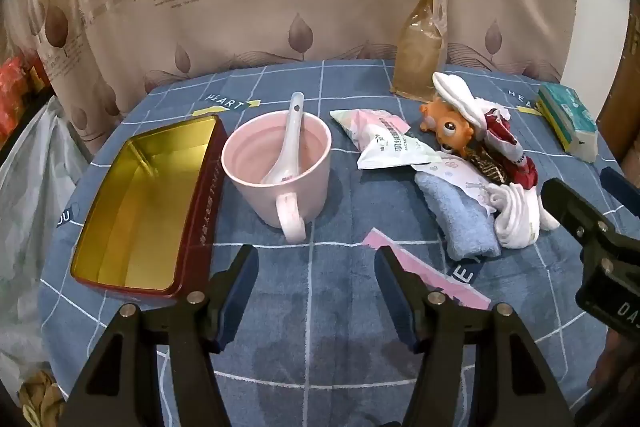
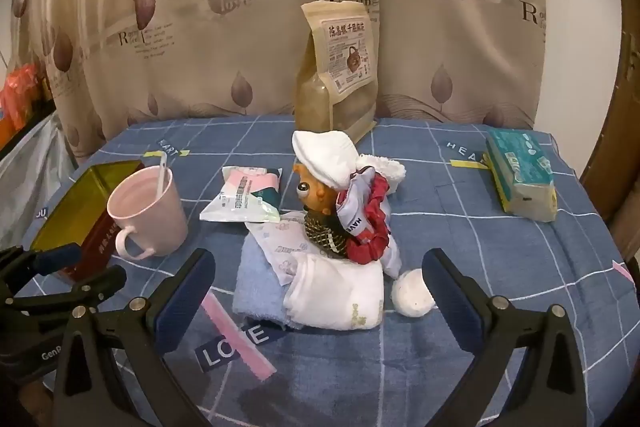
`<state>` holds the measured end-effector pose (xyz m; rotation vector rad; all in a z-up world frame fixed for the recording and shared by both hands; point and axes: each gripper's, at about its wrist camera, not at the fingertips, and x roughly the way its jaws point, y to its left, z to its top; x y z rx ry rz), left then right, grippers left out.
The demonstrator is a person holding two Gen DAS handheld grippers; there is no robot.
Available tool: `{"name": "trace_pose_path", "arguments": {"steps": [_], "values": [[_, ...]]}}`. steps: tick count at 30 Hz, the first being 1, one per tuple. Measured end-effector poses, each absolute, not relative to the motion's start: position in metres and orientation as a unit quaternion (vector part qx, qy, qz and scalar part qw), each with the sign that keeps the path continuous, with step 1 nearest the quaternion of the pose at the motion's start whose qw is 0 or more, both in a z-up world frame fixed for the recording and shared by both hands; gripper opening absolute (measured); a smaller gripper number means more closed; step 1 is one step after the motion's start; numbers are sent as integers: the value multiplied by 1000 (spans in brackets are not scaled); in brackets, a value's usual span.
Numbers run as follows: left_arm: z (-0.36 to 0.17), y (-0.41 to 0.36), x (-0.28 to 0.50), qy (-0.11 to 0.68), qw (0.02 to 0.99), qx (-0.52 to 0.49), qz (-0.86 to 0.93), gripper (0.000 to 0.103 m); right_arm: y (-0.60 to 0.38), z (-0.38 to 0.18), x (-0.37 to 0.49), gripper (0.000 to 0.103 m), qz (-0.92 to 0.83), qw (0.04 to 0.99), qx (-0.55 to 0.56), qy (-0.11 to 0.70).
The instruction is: Organize soft objects
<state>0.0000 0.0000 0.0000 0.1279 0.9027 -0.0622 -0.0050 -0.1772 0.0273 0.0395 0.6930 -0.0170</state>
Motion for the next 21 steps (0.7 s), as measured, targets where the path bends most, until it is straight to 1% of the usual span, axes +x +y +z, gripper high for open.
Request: {"name": "trace_pose_path", "arguments": {"steps": [21], "values": [[-3, -3, -1, 437, 896, 65, -33, 62, -176, 23, -3, 103, -8, 936, 12, 352]]}}
